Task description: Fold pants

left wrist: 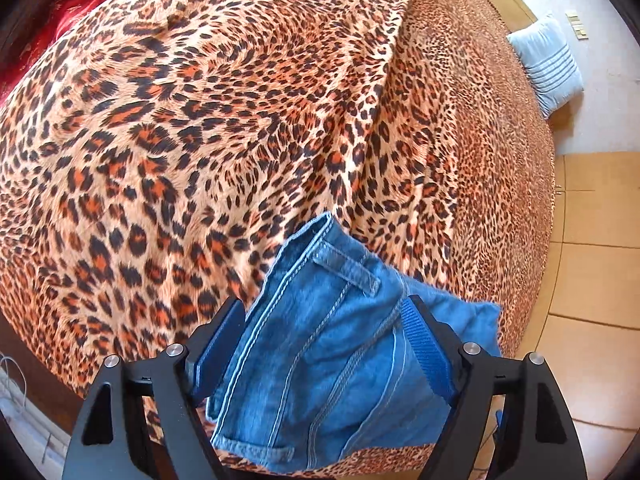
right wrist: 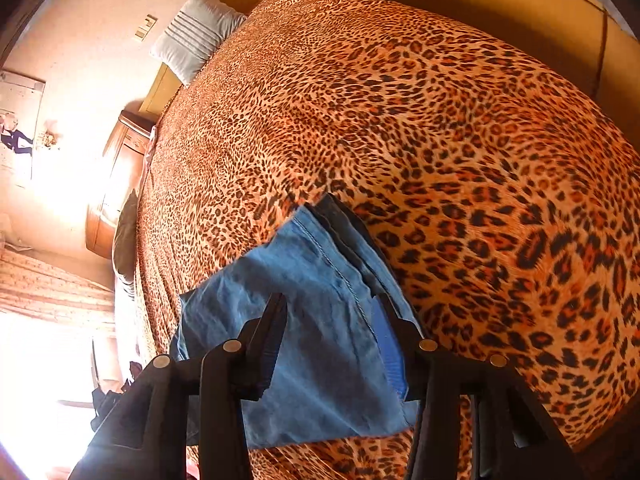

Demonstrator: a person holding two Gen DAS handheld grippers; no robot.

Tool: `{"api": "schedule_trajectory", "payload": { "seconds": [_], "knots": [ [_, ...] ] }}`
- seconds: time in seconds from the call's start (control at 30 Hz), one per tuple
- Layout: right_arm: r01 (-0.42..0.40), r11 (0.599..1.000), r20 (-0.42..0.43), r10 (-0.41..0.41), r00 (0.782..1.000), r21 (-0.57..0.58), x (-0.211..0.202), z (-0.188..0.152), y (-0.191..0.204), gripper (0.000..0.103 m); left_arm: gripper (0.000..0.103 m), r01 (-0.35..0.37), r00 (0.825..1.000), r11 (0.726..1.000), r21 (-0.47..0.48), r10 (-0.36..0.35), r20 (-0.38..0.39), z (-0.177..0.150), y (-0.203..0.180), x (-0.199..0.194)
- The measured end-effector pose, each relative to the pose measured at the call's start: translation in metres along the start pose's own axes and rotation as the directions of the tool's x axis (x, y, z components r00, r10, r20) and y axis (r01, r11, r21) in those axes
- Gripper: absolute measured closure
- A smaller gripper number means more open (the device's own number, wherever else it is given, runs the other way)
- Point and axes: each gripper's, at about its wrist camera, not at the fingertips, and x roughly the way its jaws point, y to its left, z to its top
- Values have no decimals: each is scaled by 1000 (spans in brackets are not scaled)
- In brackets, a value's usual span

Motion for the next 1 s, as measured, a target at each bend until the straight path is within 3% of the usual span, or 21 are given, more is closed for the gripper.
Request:
{"api": "schedule_trajectory", "payload": {
  "seconds": [0.13, 0.27, 0.43, 0.57, 0.63, 0.7, 0.73, 0.8, 0.9, 0.97, 1.0],
  "knots": [
    [20, 1000, -17, -21, 1000, -23, 35, 25, 19, 55, 24, -2, 999, 1000, -14, 1, -47, 13, -6, 17],
    [41, 998, -32, -43, 999, -50, 61, 39, 30, 55, 23, -60, 996, 998, 24, 61, -60, 12, -10, 26],
    [136, 984, -50, -142, 989, -115, 87, 45, 35, 54, 24, -92, 994, 996, 5, 92, -66, 22, -14, 47],
    [250, 946, -26, -261, 965, -206, 98, 48, 39, 54, 23, -103, 992, 995, -2, 102, -67, 21, -18, 48],
    [211, 957, -20, -219, 976, -199, 97, 51, 37, 54, 24, -113, 991, 994, 8, 113, -68, 20, -17, 46],
    [196, 956, -58, -213, 975, -217, 103, 50, 37, 61, 30, -139, 989, 990, 19, 140, -55, 19, -23, 49],
    [198, 946, -69, -223, 972, -257, 106, 49, 43, 76, 37, -165, 985, 986, 25, 166, -38, 18, -30, 51],
    [209, 920, -90, -251, 964, -332, 109, 46, 54, 79, 60, -157, 987, 987, 18, 158, -21, 9, -36, 46],
    [240, 893, -49, -279, 959, -381, 96, 45, 55, 79, 67, -217, 976, 975, 56, 216, 20, 3, -48, 50],
    [295, 892, -59, -334, 941, -342, 98, 51, 39, 99, 68, -272, 962, 960, 73, 270, 36, 6, -53, 57],
    [314, 889, -54, -351, 935, -333, 99, 54, 34, 99, 68, -282, 959, 957, 65, 280, 41, 9, -54, 60]
  ]
}}
